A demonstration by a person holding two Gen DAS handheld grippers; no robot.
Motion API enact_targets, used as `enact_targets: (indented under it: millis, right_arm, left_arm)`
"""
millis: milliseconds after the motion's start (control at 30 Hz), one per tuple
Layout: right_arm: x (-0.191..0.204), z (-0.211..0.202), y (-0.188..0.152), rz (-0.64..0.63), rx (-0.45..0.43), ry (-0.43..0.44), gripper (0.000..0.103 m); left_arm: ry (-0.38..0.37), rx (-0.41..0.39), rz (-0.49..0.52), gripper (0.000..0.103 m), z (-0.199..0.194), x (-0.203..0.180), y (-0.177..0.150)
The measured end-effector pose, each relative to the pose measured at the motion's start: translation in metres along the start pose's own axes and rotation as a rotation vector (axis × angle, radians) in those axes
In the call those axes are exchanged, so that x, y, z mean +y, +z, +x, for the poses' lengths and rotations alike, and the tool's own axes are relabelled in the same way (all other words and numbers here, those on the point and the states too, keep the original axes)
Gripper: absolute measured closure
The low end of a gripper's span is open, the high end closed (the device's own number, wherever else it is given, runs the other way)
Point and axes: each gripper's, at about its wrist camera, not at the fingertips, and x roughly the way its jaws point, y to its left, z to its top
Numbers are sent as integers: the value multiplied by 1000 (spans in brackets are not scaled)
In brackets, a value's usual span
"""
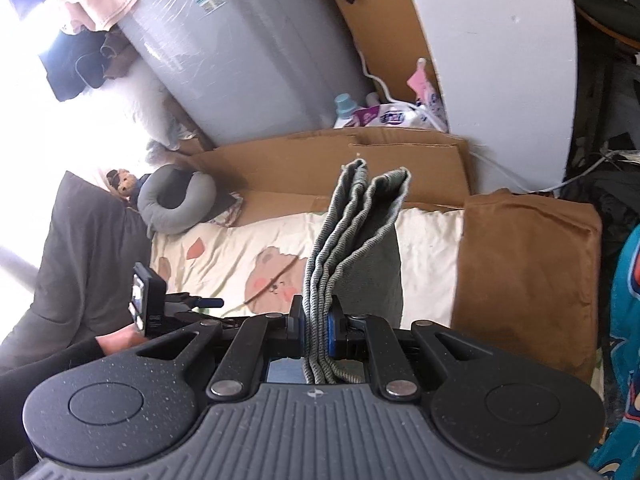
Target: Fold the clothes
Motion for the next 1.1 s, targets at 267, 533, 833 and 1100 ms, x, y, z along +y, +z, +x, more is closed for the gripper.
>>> enact_targets:
  millis: [267,533,833,1100]
  right_arm:
    - [41,24,16,-9,37,1,94]
    - [78,48,32,-5,65,-10,94]
    - [130,71,34,-51,111,-2,94]
    - [169,107,19,-47,165,15,94]
  left_arm:
    - [-24,-34,-38,14,-51,15,-25]
    - [-38,-93,-70,14,-85,27,-51]
    - [-20,-151,-182,13,-116,58,-77]
    - [5,-188,-244,13,-131,89,-101]
